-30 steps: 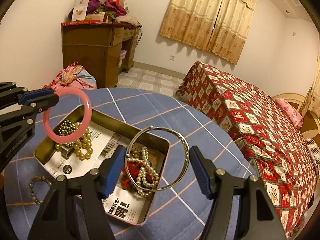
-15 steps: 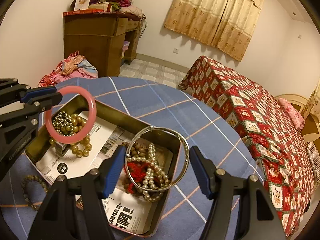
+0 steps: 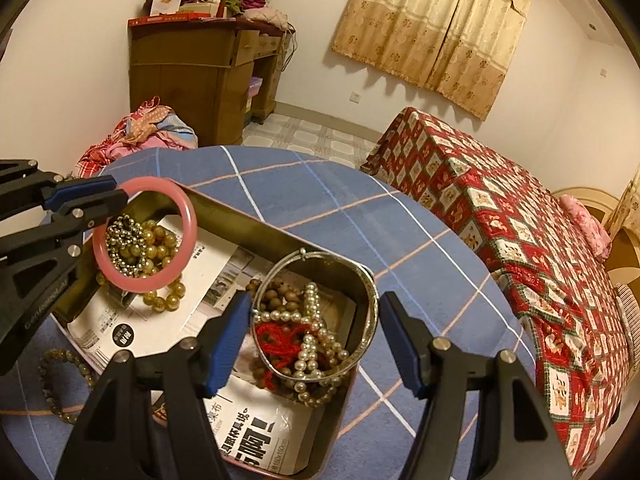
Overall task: Organize jewelry
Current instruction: 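Carry the pink and silver bangles into the pink tin and open both tools, then grasp the grey bead bracelet with the left tool while the right tool grasps the green jade bangle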
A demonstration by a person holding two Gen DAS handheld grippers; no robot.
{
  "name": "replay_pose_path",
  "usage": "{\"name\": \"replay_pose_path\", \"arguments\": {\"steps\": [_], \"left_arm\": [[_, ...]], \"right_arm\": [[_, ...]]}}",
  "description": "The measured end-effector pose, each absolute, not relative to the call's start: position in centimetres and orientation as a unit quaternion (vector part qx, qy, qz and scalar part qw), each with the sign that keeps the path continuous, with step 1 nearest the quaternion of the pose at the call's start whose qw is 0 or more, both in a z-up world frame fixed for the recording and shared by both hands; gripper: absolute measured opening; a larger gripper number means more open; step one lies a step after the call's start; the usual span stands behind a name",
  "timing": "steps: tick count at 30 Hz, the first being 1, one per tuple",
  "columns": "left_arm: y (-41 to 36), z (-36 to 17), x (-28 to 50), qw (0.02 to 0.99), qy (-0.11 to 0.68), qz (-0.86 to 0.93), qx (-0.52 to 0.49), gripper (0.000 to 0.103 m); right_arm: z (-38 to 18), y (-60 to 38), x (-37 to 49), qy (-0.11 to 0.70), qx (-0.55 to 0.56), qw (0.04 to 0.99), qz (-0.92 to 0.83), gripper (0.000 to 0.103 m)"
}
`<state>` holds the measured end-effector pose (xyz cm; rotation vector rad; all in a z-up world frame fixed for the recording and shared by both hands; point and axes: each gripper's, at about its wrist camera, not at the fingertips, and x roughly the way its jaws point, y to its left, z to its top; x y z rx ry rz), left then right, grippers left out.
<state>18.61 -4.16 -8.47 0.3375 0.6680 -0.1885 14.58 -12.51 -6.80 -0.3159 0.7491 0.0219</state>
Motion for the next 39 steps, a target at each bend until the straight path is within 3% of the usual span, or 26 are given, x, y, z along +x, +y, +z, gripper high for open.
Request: {"name": "replay_pose_path", "arguments": {"steps": [2, 5, 7, 8, 9, 12, 24, 39], "left_arm": [[-4.2, -8.4, 18.5, 0.927, 0.323, -0.091, 0.169, 0.010], [-4.3, -8.4, 18.4, 0.925, 0.323, -0.084, 0.180, 0.016], [-4.4, -8.2, 18.0, 0.927, 0.317, -0.076, 0.183, 0.042], [-4.2, -7.9, 17.7, 0.931, 0.307, -0.069, 0.183, 0.065], [-4.1, -7.6, 17.4, 0.935, 0.296, -0.066, 0.183, 0.075], [-3.8, -7.1, 16.9, 0.938, 0.289, -0.064, 0.181, 0.076], [-0.5, -6.4, 11.2, 0.947, 0.278, -0.050, 0.156, 0.076], [0.5, -12.0, 6.9, 0.927, 0.342, -0.045, 0.149, 0.076]], "right_arm": [[-6.9, -12.5, 14.5, 0.364, -0.149, 0.919, 0.017, 0.069], [-6.9, -12.6, 14.2, 0.357, -0.146, 0.923, 0.017, 0.081], [-6.8, -12.8, 13.9, 0.355, -0.139, 0.924, 0.017, 0.082], [-6.8, -12.8, 13.7, 0.355, -0.137, 0.925, 0.016, 0.082], [-6.7, -12.9, 13.5, 0.354, -0.135, 0.925, 0.015, 0.082], [-6.6, -13.2, 12.8, 0.351, -0.130, 0.927, 0.013, 0.087], [-5.4, -15.8, 7.5, 0.329, -0.096, 0.939, 0.001, 0.087], [-9.4, -15.8, 1.3, 0.356, -0.078, 0.931, 0.013, 0.086]]}}
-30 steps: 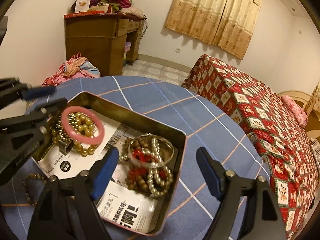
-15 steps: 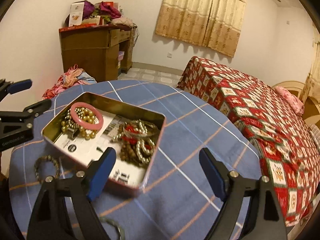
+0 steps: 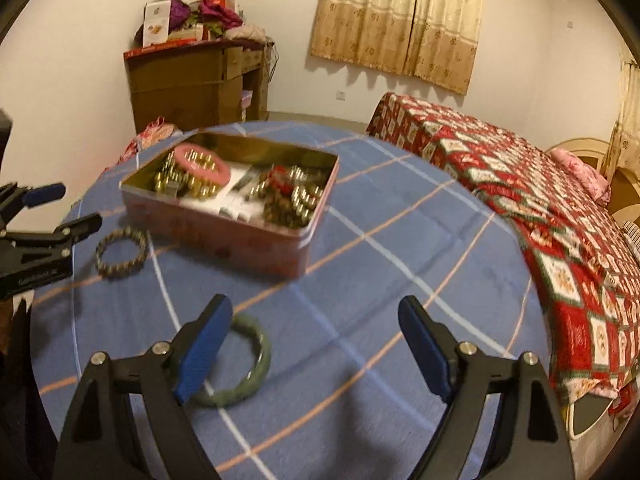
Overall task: Organize jewelry
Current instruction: 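Grasp the grey bead bracelet with the left tool while the right tool grasps the green jade bangle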
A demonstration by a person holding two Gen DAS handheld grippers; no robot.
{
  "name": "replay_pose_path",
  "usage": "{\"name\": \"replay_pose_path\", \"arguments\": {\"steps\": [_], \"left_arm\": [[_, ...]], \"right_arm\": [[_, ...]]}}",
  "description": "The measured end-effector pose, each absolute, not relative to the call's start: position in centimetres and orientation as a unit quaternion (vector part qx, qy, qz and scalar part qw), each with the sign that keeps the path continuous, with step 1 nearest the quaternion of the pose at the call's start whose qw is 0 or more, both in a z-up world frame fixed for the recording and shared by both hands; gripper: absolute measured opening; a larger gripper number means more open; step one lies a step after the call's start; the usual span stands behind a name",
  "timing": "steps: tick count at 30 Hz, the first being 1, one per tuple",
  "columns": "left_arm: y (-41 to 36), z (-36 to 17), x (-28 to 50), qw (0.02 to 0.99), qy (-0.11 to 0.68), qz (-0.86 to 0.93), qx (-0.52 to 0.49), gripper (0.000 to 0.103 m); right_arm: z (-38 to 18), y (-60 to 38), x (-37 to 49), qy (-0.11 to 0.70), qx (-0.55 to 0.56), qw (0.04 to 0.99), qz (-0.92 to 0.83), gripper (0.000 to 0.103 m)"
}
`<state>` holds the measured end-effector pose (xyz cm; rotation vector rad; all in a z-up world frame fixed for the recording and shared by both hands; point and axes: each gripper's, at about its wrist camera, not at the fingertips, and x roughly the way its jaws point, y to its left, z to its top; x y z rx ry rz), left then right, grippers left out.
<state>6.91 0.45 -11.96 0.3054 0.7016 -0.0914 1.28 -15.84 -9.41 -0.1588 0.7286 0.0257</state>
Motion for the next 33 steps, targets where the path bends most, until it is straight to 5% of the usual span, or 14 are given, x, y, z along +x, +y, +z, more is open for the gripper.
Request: {"name": "replay_pose_path", "arguments": {"steps": [5, 11, 19, 20, 21, 33], "left_arm": [[-0.3, -13.0, 7.6, 0.919, 0.357, -0.059, 0.155, 0.075], [-1.0, -13.9, 8.2, 0.912, 0.370, -0.075, 0.158, 0.073], [-1.7, -14.0, 7.8, 0.905, 0.382, -0.122, 0.142, 0.013], [-1.9, -14.1, 7.6, 0.904, 0.382, -0.128, 0.142, 0.008], [-2.0, -14.0, 7.5, 0.904, 0.381, -0.130, 0.144, 0.008], [-1.3, -10.5, 5.3, 0.929, 0.319, -0.109, 0.154, 0.008]], "right_arm": [[-10.6, -15.6, 1.1, 0.371, -0.077, 0.925, 0.026, 0.082], [-11.3, -15.1, 1.4, 0.390, -0.081, 0.916, 0.043, 0.064], [-12.2, -14.7, 1.5, 0.414, -0.085, 0.903, 0.070, 0.031], [-12.2, -14.5, 1.4, 0.413, -0.087, 0.903, 0.074, 0.020], [-12.2, -14.3, 1.2, 0.411, -0.091, 0.904, 0.076, 0.012], [-10.5, -13.6, -0.5, 0.365, -0.105, 0.924, 0.052, 0.009]]}}
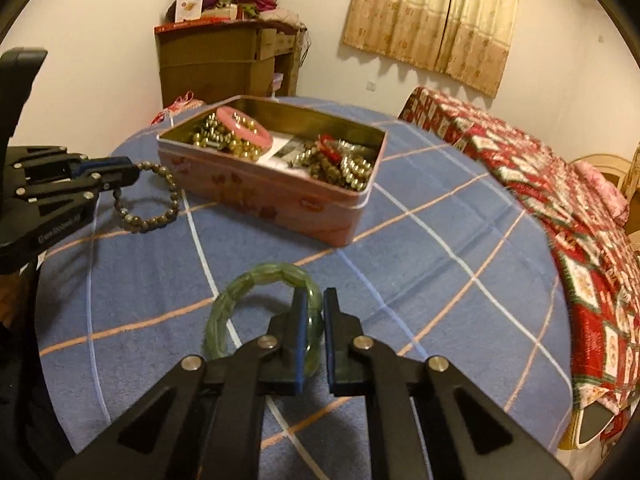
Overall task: Organize jewelry
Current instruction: 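Grasp the grey bead bracelet with the left tool while the right tool grasps the green jade bangle, then carry the grey bead bracelet and jade bangle over the pink tin with both tools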
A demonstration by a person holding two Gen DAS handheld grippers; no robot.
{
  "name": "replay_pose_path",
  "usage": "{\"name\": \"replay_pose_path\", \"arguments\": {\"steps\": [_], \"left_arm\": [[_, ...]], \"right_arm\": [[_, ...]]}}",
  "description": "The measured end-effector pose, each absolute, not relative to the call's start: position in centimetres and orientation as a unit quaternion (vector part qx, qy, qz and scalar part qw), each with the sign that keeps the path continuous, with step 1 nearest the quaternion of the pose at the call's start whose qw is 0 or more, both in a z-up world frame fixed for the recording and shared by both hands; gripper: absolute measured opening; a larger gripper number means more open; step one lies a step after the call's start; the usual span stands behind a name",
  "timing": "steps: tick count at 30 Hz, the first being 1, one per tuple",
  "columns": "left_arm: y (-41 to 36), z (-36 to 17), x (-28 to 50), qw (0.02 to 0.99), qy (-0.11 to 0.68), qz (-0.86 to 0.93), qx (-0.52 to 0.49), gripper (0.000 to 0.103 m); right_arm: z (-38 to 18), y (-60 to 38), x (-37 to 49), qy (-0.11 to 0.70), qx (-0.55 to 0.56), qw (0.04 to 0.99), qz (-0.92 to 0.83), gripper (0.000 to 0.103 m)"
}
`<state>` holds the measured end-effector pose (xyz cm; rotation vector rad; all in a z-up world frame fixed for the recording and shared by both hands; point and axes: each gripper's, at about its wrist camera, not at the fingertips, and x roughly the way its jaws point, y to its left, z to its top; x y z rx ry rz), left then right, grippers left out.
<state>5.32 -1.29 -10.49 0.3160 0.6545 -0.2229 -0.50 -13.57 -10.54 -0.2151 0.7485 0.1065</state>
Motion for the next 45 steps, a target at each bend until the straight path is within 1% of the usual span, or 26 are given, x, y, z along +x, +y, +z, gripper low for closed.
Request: {"name": "replay_pose_path", "arguments": {"steps": [8, 15, 45], "left_arm": [[-1.2, -7.5, 3.9, 0.941, 0.286, -0.108, 0.143, 0.008], [-1.1, -5.2, 2.9, 0.951, 0.260, -0.107, 0.132, 0.008], [0.2, -1.8, 1.9, 0.970, 0.205, -0.086, 0.102, 0.008]], "right_arm": [[-7.6, -13.8, -1.0, 0.323, -0.114, 0.939, 0.034, 0.009], [-6.1, -14.3, -1.1, 0.293, -0.111, 0.949, 0.017, 0.009], [-3.0, -15.4, -2.2, 0.229, -0.096, 0.969, -0.009, 0.009]]}}
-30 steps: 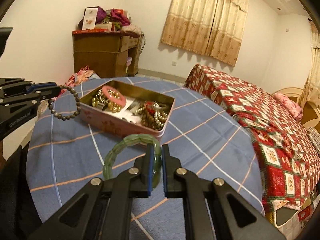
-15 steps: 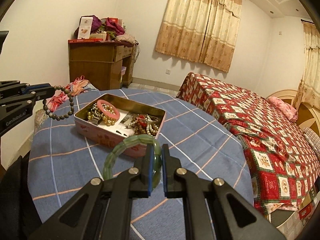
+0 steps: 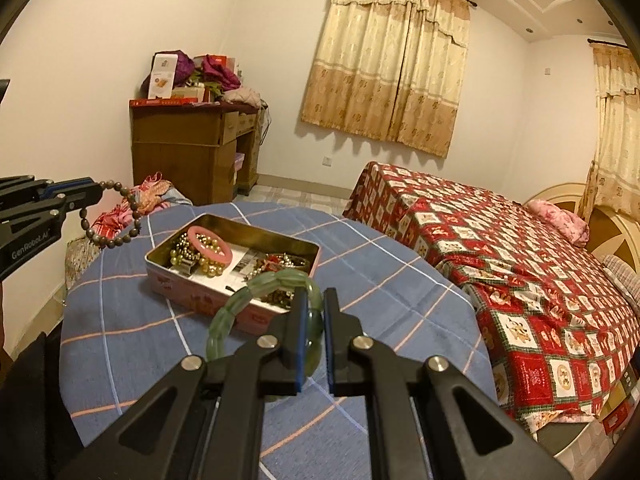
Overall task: Organize jewelry
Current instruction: 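Carry the grey bead bracelet and jade bangle over the pink tin with both tools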
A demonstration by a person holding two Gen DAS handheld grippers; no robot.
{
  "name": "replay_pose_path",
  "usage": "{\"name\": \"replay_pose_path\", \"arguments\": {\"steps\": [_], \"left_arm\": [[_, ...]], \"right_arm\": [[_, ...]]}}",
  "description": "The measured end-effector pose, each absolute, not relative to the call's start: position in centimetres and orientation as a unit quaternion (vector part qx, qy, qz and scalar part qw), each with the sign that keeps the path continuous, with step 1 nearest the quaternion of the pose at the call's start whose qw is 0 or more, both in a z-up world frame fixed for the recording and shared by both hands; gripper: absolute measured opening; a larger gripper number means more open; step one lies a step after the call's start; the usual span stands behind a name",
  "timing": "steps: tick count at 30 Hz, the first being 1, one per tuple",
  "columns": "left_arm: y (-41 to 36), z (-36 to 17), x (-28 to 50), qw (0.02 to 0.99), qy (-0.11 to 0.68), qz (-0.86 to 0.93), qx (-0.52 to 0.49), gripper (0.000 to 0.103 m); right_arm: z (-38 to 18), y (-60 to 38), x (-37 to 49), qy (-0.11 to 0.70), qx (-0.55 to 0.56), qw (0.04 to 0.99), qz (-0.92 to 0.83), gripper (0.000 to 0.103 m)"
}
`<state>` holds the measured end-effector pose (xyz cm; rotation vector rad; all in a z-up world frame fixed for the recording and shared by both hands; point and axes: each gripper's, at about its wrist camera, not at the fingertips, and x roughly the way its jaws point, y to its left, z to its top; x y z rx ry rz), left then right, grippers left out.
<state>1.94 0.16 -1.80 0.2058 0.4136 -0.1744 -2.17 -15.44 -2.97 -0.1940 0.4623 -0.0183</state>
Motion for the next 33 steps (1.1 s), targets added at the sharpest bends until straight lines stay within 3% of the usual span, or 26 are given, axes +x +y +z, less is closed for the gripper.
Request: {"name": "replay_pose_path", "arguments": {"steps": [33], "left_arm": [[0.6, -0.3, 3.9, 0.985, 0.143, -0.058, 0.081, 0.008]], "right_arm": [[-0.9, -15.8, -0.5, 0.170, -0.090, 0.981, -0.020, 0.009]]}}
